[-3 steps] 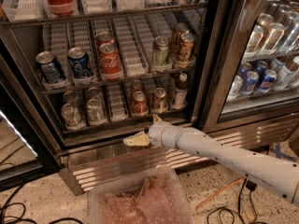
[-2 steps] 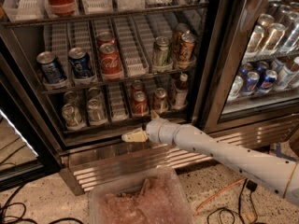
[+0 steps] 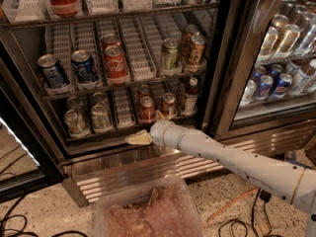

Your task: Pick coke can from bottom shelf of fridge

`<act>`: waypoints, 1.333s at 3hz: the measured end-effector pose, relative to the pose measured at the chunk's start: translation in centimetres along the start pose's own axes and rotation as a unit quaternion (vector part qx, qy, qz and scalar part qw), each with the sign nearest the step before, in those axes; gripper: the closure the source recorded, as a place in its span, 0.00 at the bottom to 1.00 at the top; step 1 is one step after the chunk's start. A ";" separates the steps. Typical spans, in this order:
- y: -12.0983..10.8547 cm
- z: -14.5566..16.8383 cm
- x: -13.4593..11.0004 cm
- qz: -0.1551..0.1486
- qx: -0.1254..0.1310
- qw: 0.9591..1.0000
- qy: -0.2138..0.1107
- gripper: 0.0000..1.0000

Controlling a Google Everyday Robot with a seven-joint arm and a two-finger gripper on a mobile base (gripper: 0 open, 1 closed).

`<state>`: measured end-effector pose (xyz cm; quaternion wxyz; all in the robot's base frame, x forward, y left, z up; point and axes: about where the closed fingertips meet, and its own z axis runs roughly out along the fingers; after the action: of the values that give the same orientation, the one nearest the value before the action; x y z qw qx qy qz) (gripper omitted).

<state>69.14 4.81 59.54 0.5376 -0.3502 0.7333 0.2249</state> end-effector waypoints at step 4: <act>-1.8 2.9 -0.9 0.001 0.029 0.999 -0.029 0.00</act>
Offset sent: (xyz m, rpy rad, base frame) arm 0.0302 0.0021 0.0002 0.0266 -0.0501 -0.0675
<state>72.46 5.90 59.58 0.5682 -0.3266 0.7244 0.2139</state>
